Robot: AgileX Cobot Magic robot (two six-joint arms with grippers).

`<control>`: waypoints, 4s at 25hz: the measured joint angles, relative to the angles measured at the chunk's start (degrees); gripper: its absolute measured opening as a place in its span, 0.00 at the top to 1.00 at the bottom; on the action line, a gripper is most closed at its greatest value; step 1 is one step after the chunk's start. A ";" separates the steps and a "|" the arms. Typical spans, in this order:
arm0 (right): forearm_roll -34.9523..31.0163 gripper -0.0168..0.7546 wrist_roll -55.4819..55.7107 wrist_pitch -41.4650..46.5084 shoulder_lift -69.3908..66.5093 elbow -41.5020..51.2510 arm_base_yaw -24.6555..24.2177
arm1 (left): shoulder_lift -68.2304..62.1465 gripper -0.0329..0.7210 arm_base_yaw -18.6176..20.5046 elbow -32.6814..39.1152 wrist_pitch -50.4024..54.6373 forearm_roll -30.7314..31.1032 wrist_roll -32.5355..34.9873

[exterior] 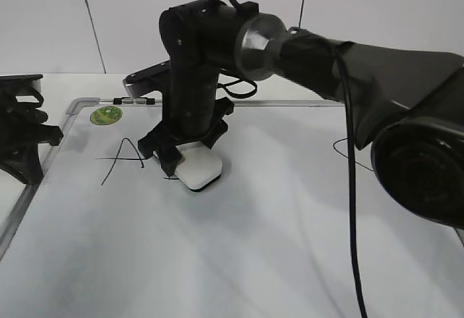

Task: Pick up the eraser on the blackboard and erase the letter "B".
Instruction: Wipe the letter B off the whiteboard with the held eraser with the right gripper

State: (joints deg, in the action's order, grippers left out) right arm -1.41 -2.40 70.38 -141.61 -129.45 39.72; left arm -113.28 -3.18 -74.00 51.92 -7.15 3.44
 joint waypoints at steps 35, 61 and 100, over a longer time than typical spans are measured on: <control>8.39 0.27 2.06 -0.14 -1.84 -3.58 -4.34 | 0.00 0.91 0.00 0.00 0.14 0.00 0.00; 1.89 0.27 3.26 -0.25 -3.84 -6.91 -6.67 | 0.00 0.91 0.00 0.00 0.14 0.00 0.00; -1.22 0.27 4.28 1.14 -0.18 -6.21 -7.65 | -0.10 0.91 0.00 -0.09 0.16 -0.03 0.00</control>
State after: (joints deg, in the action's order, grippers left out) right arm -2.62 1.88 71.52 -141.79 -135.66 32.07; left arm -113.38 -3.18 -74.10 52.09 -7.18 3.44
